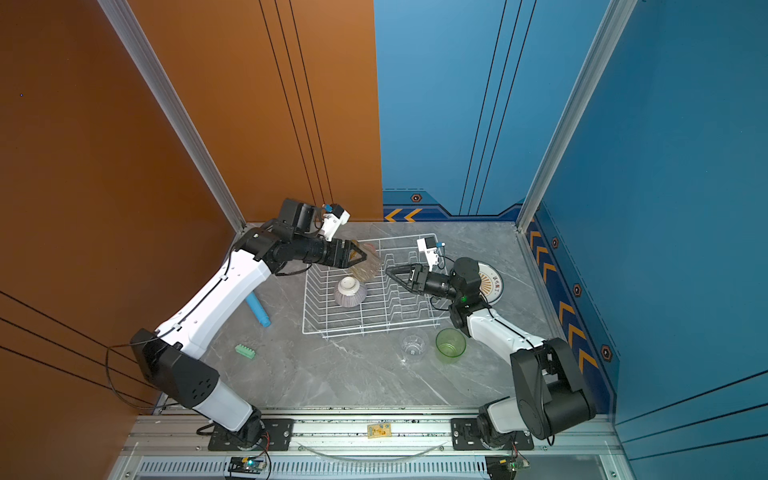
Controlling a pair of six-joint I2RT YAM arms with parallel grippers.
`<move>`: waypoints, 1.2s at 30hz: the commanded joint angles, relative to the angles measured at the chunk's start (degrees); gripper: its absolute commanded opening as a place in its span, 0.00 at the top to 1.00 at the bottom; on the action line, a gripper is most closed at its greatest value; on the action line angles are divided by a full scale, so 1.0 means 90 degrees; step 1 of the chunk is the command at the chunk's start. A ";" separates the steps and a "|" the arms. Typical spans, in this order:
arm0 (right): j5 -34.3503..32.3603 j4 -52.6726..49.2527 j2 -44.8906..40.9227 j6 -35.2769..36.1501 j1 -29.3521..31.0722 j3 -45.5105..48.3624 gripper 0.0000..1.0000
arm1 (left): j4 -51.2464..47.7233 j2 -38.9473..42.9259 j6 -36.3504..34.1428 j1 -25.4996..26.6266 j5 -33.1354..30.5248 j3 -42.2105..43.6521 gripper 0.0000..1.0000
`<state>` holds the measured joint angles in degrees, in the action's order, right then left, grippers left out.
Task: Unload the mixed dishes from the dish rack
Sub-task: 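Lift the yellow glass out of the rack with the left gripper toward the right gripper, then grasp the yellow glass with the right gripper while the left gripper releases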
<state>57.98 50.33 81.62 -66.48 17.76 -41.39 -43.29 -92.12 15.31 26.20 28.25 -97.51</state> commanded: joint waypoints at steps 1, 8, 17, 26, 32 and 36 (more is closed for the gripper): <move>0.0102 0.1053 0.0089 -0.0530 0.0082 0.0010 0.51 | 0.0386 0.0212 0.0194 0.0067 0.0701 0.0018 0.56; 0.0083 0.1231 0.0137 -0.0629 0.0191 -0.0072 0.53 | 0.1178 0.0254 0.0606 0.0124 0.1243 0.0259 0.57; 0.0057 0.2059 0.0200 -0.1125 0.0274 -0.0318 0.66 | 0.2090 0.0274 0.1132 0.0231 0.1592 0.0651 0.57; 0.0004 0.2659 0.0328 -0.1588 0.0293 -0.0480 0.96 | 0.2698 0.0275 0.1463 0.0282 0.1800 0.0883 0.57; -0.0017 0.2644 0.0224 -0.1588 0.0299 -0.0546 1.00 | 0.2753 0.0284 0.1493 0.0341 0.1808 0.0951 0.57; 0.0013 0.2234 0.0043 -0.1347 0.0284 -0.0577 1.00 | 0.2773 0.0395 0.1463 0.0356 0.1699 0.1025 0.50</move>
<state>58.30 72.95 84.07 -79.33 19.77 -44.29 -19.27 -89.89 30.96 27.66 44.82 -89.67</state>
